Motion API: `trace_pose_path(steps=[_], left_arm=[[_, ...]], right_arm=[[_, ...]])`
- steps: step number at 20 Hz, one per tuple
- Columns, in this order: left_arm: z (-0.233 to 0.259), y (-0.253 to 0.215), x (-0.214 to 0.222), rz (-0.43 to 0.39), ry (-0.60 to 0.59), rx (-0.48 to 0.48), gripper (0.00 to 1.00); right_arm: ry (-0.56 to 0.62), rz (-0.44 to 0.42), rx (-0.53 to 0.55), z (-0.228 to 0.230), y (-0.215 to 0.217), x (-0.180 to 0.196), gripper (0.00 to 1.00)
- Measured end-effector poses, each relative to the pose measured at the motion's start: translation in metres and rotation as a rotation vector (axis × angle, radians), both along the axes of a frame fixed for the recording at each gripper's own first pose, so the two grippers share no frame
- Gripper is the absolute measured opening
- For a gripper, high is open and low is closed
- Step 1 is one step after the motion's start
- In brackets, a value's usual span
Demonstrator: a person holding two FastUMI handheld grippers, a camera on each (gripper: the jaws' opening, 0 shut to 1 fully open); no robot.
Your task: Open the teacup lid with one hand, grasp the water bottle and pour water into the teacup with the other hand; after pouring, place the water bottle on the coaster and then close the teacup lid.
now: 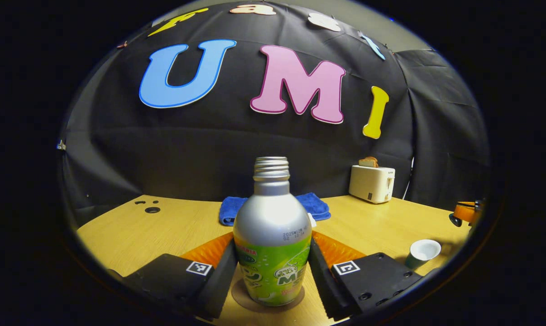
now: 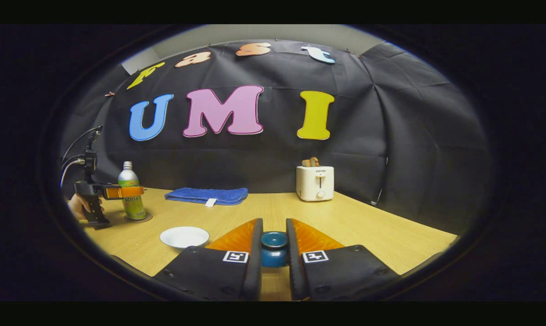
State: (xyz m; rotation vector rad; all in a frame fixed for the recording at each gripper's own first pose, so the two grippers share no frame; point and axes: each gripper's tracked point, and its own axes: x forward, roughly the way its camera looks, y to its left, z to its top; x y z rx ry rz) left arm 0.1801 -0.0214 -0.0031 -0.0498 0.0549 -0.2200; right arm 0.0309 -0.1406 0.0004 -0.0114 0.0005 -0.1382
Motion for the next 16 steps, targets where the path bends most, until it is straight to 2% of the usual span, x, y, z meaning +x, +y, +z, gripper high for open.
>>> trace_pose_path(steps=[4, 6, 7, 9, 10, 11, 16], left_arm=[[-0.007, -0.003, -0.005, -0.013, 0.026, -0.017, 0.84], [-0.007, -0.002, -0.007, -0.013, 0.027, -0.012, 0.89], [-0.007, -0.002, -0.009, -0.013, 0.029, -0.004, 0.96], [-0.012, 0.000, -0.016, -0.013, 0.047, -0.002, 0.96], [-0.016, -0.001, -0.022, -0.015, 0.068, -0.015, 0.96], [-0.019, -0.001, -0.028, -0.018, 0.085, -0.029, 0.96], [-0.025, 0.000, -0.061, -0.042, 0.113, -0.032, 0.95]], right_arm=[[0.000, 0.000, 0.000, 0.001, 0.000, 0.000, 0.24], [0.000, 0.000, 0.000, 0.000, 0.000, 0.000, 0.24], [0.000, 0.000, 0.000, 0.000, 0.000, 0.000, 0.25], [0.000, 0.000, 0.000, 0.000, 0.000, 0.001, 0.25], [0.000, 0.000, 0.000, 0.001, 0.000, 0.000, 0.29], [-0.001, 0.000, 0.000, 0.001, 0.000, 0.001, 0.25], [-0.001, 0.000, 0.000, 0.000, -0.001, 0.001, 0.24]])
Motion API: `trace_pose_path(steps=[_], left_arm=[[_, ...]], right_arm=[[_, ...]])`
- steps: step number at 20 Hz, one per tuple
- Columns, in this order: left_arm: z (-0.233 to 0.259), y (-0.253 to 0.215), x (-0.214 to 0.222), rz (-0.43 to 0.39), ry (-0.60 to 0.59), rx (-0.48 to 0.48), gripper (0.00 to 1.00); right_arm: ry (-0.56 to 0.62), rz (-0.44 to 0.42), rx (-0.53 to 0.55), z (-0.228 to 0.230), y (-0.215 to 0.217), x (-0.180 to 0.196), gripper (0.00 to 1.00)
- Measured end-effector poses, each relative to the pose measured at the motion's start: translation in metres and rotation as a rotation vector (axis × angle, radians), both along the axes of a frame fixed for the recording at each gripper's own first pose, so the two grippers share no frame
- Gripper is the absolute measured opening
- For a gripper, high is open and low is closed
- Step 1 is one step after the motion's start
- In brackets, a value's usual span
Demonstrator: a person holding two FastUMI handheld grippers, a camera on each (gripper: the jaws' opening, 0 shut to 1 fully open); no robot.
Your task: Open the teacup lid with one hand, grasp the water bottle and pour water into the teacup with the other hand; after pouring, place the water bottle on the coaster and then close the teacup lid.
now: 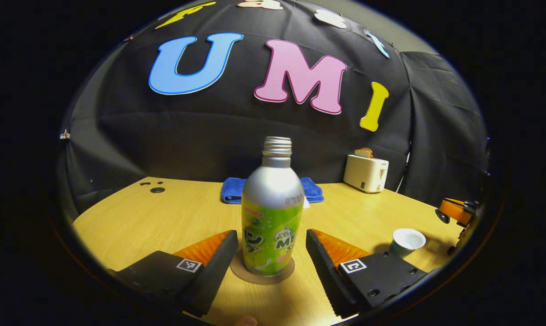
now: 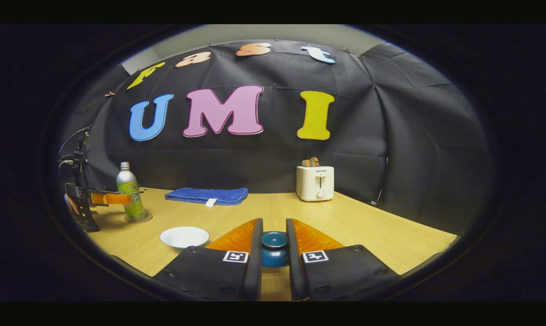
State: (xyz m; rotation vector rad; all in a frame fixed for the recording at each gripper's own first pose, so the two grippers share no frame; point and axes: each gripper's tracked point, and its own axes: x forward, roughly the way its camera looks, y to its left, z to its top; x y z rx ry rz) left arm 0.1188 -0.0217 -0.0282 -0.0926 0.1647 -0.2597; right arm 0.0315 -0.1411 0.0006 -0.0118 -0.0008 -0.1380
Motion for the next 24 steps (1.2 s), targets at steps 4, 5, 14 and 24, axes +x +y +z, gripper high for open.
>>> trace_pose_path(steps=[4, 5, 14, 24], left_arm=[[-0.002, 0.016, -0.024, 0.023, -0.023, -0.001, 0.95], [0.001, 0.023, -0.029, 0.036, -0.045, 0.018, 0.95], [0.016, 0.035, -0.061, 0.017, -0.189, 0.073, 0.95], [0.017, 0.055, -0.061, 0.090, -0.187, 0.077, 0.95]], right_arm=[[0.002, 0.018, 0.001, 0.000, 0.005, 0.002, 0.29], [0.004, 0.018, 0.001, 0.000, 0.008, 0.003, 0.29], [0.062, 0.217, -0.016, 0.005, 0.105, 0.033, 0.24], [0.176, 0.275, -0.016, -0.031, 0.138, 0.050, 0.25]])
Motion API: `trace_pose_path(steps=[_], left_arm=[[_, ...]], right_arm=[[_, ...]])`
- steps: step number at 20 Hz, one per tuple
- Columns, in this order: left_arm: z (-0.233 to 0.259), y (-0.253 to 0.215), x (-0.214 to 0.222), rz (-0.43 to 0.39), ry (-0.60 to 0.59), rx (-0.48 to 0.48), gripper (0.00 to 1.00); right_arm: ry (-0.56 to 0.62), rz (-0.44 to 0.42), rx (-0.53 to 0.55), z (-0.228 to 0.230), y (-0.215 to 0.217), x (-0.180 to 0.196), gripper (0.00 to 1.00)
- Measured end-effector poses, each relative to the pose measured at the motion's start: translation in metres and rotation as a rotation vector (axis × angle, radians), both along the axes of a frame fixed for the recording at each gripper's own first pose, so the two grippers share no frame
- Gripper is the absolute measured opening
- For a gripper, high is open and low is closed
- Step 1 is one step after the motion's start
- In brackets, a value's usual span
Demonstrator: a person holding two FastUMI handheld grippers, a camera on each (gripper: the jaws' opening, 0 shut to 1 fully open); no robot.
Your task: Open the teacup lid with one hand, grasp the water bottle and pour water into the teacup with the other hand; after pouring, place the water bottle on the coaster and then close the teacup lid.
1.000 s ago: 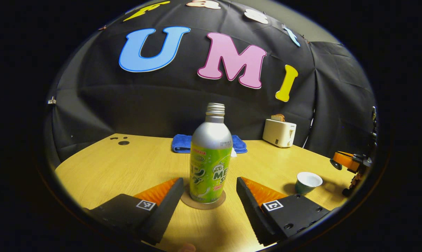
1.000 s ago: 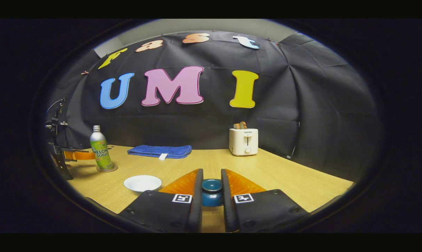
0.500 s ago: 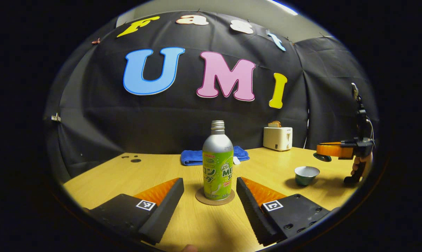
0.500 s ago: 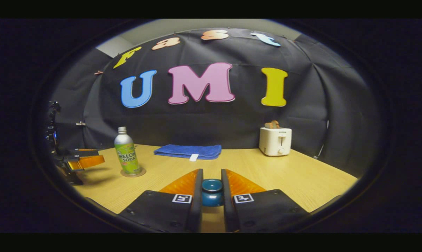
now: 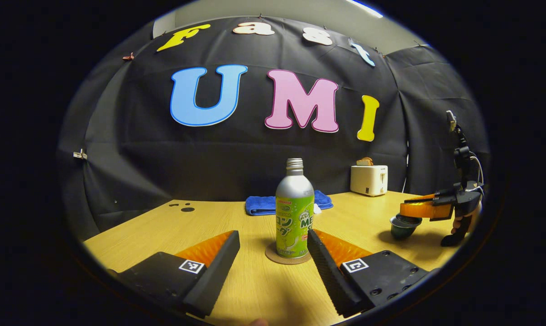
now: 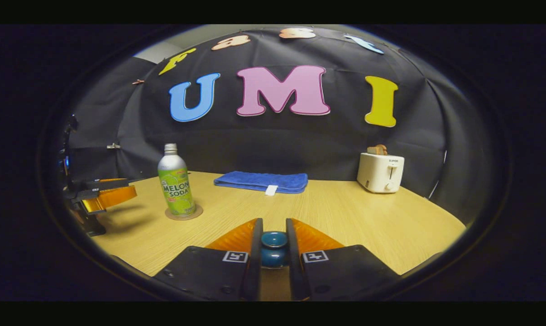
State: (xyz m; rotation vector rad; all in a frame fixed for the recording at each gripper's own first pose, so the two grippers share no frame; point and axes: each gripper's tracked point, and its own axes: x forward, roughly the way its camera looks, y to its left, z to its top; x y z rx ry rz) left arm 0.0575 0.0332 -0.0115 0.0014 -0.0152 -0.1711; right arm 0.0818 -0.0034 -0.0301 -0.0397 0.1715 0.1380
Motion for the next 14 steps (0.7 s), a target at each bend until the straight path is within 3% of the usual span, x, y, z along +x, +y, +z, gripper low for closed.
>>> trace_pose_path(steps=[3, 5, 7, 8, 10, 14], left_arm=[[0.000, -0.001, 0.000, -0.001, 0.000, 0.000, 0.95], [0.000, 0.000, -0.001, -0.001, 0.000, 0.000, 0.95], [0.000, 0.000, 0.000, 0.000, 0.000, 0.000, 0.95], [0.000, -0.001, 0.000, 0.000, 0.001, 0.000, 0.95], [0.000, 0.000, -0.001, 0.000, 0.001, 0.000, 0.95], [0.000, 0.004, -0.001, 0.025, 0.003, -0.001, 0.95]], right_arm=[[0.039, -0.010, -0.020, -0.008, -0.001, 0.006, 0.29], [0.056, -0.001, -0.038, -0.010, 0.005, 0.006, 0.24], [0.053, -0.002, -0.057, -0.010, 0.005, 0.007, 0.31], [0.055, -0.006, -0.061, -0.010, 0.003, 0.007, 0.27], [0.056, -0.008, -0.054, -0.009, 0.002, 0.006, 0.31], [-0.019, -0.030, -0.034, 0.006, -0.005, -0.001, 0.56]])
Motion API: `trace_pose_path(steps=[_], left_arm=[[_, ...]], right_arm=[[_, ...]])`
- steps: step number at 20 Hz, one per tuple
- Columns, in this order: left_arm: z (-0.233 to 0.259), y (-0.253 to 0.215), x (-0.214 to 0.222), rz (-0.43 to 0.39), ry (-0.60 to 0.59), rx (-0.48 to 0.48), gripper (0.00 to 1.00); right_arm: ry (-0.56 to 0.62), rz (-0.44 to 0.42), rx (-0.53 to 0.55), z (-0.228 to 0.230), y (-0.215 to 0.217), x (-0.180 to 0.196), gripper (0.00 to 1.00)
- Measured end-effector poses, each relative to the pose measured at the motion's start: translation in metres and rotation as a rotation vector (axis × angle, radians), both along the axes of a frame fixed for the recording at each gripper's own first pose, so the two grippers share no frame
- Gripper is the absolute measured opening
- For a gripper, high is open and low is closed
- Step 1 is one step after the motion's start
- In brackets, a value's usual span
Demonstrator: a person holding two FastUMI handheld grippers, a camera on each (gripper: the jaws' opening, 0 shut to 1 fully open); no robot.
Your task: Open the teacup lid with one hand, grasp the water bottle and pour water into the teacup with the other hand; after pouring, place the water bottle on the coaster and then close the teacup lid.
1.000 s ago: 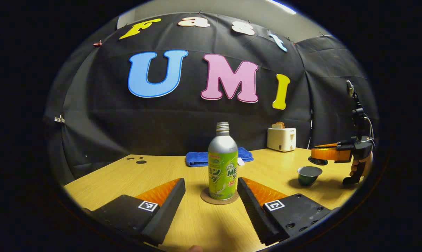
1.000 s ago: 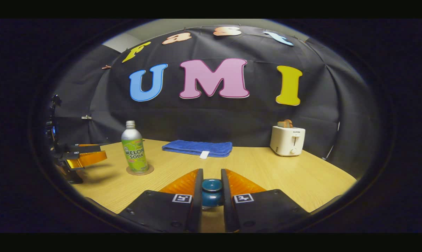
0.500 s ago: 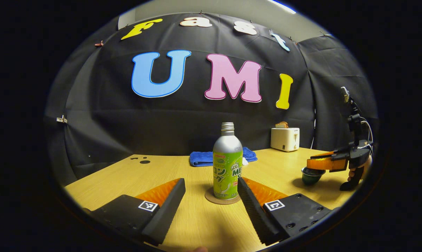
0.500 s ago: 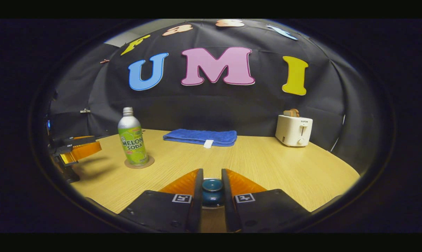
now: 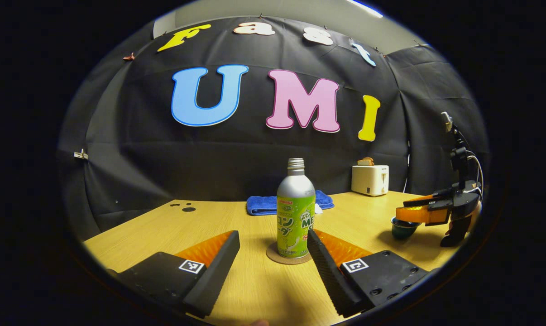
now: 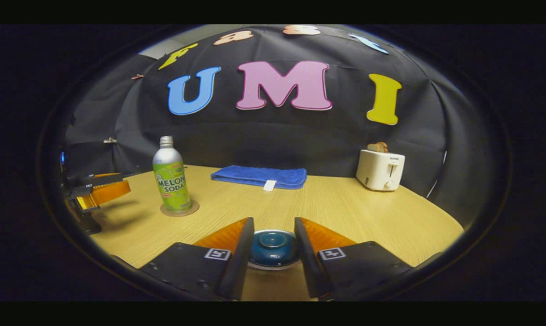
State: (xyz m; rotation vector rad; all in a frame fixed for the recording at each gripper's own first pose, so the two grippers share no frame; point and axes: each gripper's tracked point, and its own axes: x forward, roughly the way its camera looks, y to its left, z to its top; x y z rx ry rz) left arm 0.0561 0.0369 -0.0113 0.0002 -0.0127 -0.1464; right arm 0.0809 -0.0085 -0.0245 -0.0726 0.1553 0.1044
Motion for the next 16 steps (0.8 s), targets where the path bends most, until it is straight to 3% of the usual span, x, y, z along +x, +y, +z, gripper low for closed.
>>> trace_pose_path(steps=[1, 3, 5, 10, 16], left_arm=[[-0.001, 0.001, -0.001, 0.009, 0.001, 0.000, 0.95], [0.000, 0.000, -0.004, 0.023, 0.002, -0.001, 0.95], [0.000, -0.004, -0.007, 0.029, 0.001, -0.001, 0.95], [0.000, -0.009, -0.015, 0.068, 0.003, -0.001, 0.95], [0.001, -0.019, -0.024, 0.096, 0.003, -0.002, 0.95]], right_arm=[[-0.025, -0.006, -0.004, 0.003, -0.002, -0.003, 0.72], [-0.073, -0.010, -0.006, 0.011, -0.003, -0.009, 0.91], [-0.110, -0.022, 0.003, 0.016, -0.005, -0.017, 0.98], [-0.146, -0.032, 0.080, 0.021, -0.007, -0.033, 0.98], [-0.149, -0.042, 0.069, 0.021, -0.008, -0.037, 0.98]])
